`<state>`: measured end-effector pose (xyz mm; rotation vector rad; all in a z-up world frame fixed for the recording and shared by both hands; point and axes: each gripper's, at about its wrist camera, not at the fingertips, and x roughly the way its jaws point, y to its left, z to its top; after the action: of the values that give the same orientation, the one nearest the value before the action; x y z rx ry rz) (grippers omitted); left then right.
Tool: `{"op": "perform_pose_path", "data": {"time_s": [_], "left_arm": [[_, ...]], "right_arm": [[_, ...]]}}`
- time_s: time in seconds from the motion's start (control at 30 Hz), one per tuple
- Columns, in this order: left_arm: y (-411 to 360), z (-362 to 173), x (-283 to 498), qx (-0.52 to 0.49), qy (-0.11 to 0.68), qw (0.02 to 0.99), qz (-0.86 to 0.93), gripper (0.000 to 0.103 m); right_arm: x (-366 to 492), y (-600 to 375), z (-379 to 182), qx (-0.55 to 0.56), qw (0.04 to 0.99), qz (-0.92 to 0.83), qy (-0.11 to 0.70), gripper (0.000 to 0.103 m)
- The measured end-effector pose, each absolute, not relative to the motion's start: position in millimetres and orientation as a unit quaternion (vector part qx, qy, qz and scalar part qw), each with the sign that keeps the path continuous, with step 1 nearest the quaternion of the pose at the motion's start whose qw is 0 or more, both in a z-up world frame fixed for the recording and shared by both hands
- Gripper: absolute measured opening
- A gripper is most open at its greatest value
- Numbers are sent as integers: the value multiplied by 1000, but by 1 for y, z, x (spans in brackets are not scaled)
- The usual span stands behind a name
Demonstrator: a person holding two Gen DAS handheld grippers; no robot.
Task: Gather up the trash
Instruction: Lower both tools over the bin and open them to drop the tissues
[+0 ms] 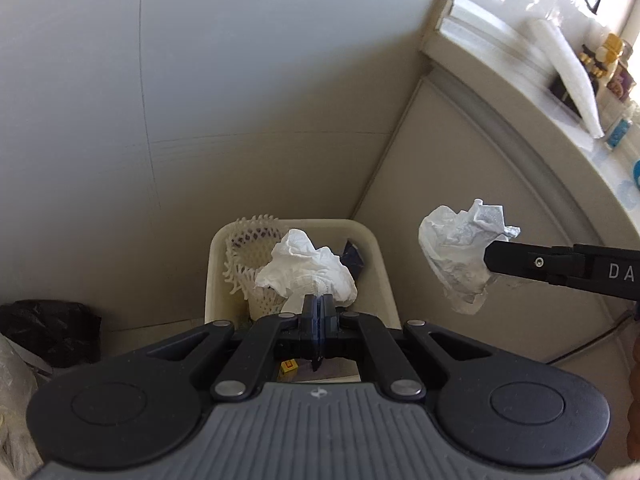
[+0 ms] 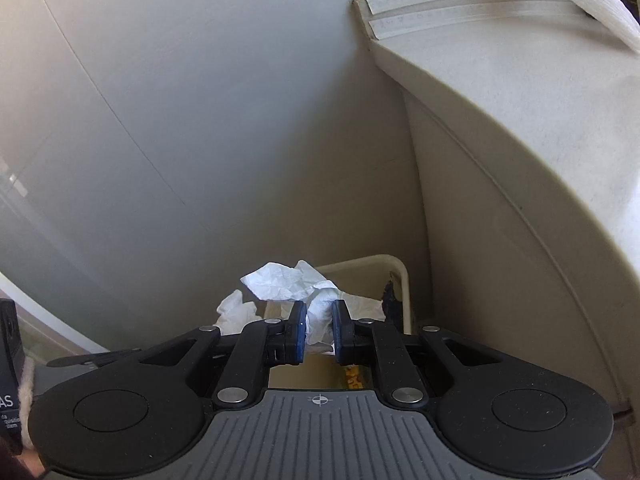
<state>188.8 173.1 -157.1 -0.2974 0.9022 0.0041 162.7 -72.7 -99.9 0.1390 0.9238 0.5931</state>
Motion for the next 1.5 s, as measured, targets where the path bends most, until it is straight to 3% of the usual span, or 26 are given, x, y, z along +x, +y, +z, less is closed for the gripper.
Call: {"op": "perform_pose_path", "data": {"time_s": [0.4, 0.87, 1.1, 1.17, 1.27, 1.37, 1.5], "left_arm": [[158, -223, 205, -131, 466, 874, 45, 1], [160, -255, 218, -115, 488, 862, 76, 1], [159, -263, 223, -107, 493, 860, 81, 2], [159, -263, 223, -105, 494, 860, 78, 6], [159, -263, 222, -99, 488, 863, 83, 22], [158, -261, 221, -93, 485, 866, 80, 25], [156, -258, 220, -86, 483, 868, 79, 36]], "right_arm": [[174, -51, -193, 114, 829, 275, 473, 12], [194, -45, -238, 115, 823, 273, 484, 13], [195, -44, -243, 110, 822, 270, 489, 18], [196, -44, -244, 109, 822, 268, 491, 19], [197, -47, -244, 121, 818, 266, 496, 29], [198, -49, -243, 125, 819, 263, 495, 41], [196, -50, -240, 124, 820, 263, 494, 44]]}}
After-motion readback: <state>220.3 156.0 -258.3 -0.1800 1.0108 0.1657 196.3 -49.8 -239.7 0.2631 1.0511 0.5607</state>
